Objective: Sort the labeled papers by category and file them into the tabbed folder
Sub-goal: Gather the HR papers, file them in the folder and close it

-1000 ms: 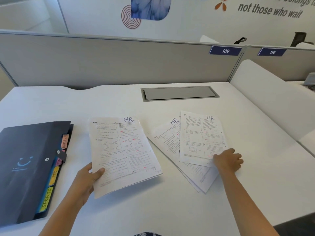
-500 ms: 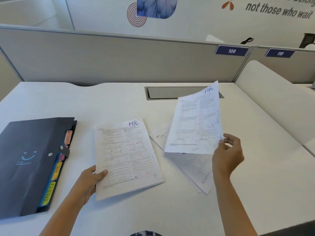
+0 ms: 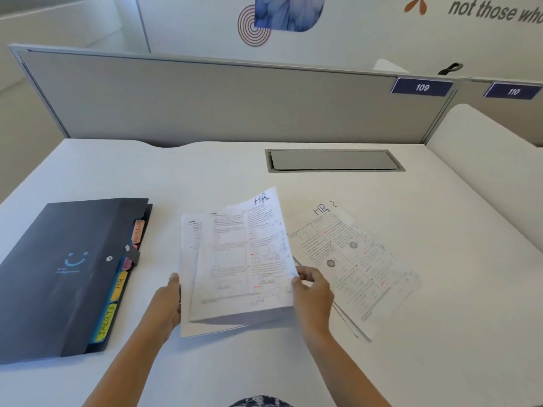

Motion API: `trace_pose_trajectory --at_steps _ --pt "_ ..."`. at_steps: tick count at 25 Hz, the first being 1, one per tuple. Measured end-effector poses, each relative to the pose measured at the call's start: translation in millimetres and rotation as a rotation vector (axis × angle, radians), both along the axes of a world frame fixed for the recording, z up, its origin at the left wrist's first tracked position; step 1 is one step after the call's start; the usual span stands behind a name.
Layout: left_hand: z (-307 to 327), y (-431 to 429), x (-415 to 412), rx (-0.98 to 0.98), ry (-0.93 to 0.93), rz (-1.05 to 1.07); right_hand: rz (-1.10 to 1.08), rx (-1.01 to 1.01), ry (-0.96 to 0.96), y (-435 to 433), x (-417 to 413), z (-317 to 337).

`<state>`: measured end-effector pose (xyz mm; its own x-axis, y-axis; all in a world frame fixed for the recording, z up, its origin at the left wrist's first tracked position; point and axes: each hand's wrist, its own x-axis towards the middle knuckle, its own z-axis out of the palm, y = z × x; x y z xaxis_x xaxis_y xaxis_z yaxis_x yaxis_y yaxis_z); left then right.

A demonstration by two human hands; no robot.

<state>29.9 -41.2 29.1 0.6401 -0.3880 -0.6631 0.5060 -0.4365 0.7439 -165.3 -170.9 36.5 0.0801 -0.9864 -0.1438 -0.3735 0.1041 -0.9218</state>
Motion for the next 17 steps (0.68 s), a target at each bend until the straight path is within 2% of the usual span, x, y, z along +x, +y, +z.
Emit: trace_pose_trajectory --at_steps 5,9,12,15,17 --pt "-0.6 3.4 1.8 0.005 -0.018 -0.103 0.142 -0.047 0.044 4.4 6.6 -7.1" --pt "-1.2 8.0 2.1 -0.007 -0.021 -0.125 0.069 -0.137 0.04 -30.7 -10.9 -6.2" --pt "-1.9 7.7 2.2 -0.011 -0.014 -0.118 0.0 -0.232 0.266 -76.0 -42.9 -2.5" --pt "-3.6 6.8 3.2 -0.011 -0.02 -0.112 0.054 -0.209 0.734 -125.4 -82.9 -2.9" --pt "-3.2 6.7 4.0 -0.016 -0.018 -0.118 0.086 -0.103 0.948 -149.2 -104.1 -0.8"
